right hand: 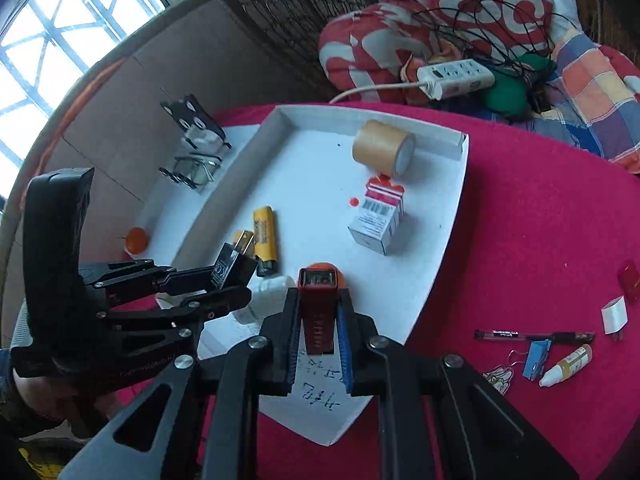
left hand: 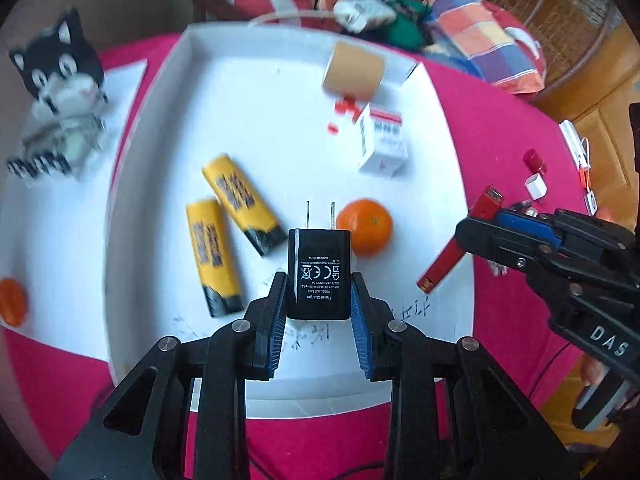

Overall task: Organize rigid objects
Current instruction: 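Carry the charger and red lighter into the tray and release both, then swing both tools back toward the keychain and red lipstick tube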

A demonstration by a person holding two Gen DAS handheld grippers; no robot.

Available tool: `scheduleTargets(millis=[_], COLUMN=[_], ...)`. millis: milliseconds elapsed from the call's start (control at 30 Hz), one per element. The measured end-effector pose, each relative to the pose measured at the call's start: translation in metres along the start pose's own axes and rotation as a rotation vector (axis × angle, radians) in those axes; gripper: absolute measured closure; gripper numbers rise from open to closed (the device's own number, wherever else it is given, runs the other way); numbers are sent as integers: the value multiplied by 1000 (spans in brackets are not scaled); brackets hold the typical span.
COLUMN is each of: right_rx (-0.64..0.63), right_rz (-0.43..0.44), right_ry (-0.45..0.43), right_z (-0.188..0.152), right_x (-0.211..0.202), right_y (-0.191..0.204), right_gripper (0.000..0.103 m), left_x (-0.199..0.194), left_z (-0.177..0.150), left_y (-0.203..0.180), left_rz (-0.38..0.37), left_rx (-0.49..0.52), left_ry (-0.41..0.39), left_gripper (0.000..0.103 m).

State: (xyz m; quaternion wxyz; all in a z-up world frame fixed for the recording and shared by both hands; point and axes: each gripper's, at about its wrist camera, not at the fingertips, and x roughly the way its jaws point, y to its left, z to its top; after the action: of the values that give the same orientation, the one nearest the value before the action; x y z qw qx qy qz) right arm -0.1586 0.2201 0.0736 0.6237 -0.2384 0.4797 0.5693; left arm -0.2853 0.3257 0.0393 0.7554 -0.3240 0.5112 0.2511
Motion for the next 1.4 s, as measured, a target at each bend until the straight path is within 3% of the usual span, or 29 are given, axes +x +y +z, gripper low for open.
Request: scheduleTargets(millis=[167,367,433,467,533,567,600,633,800,967,1233,1400], right_rx=[-11,-43,-51,-54,-32,-9,21,42,76,79,157,260], right_rz=[-42,-58,-61,-61,-89,-86,-76,-72,-74,-86,-133,-180], right_ry=[34,3,-13,-22,-51,-64,-72,-84,-121,-132,-158,-198], right_z=[-1,2,4,4,4,4,4,3,2,-4,-26,-40], right_x=[19,15,13,11,5,1,-3,-7,-25,-43,-80,-112], right_y=[2,8,8,8,2,-4,-11,-17,-32,-49,-107,-163], right_gripper=[88,87,85,69,54,34,6,0,0,0,0,0], left_x=[-5,-19,-26,-29,-36,-41,-44,-49,-62,-64,-47,-30], left_z=[0,6,6,6,3,1,0,-2,-4,-6,-1,8], left_y=[-9,-14,-15,-13,-4,2,5,8,-1,-34,-101,-143], left_rz=[36,85,111,140,168,169,176,189,210,193,144,109], left_rx=[29,26,12,-2,-57,-95,-121,-144,-184,-167,-97,-45], left_ry=[-19,-76,-113,-129,-171,-191,-199,-213,-265,-282,-250,-211], left_gripper=[74,72,52,41,22,10,0,0,0,0,0,0])
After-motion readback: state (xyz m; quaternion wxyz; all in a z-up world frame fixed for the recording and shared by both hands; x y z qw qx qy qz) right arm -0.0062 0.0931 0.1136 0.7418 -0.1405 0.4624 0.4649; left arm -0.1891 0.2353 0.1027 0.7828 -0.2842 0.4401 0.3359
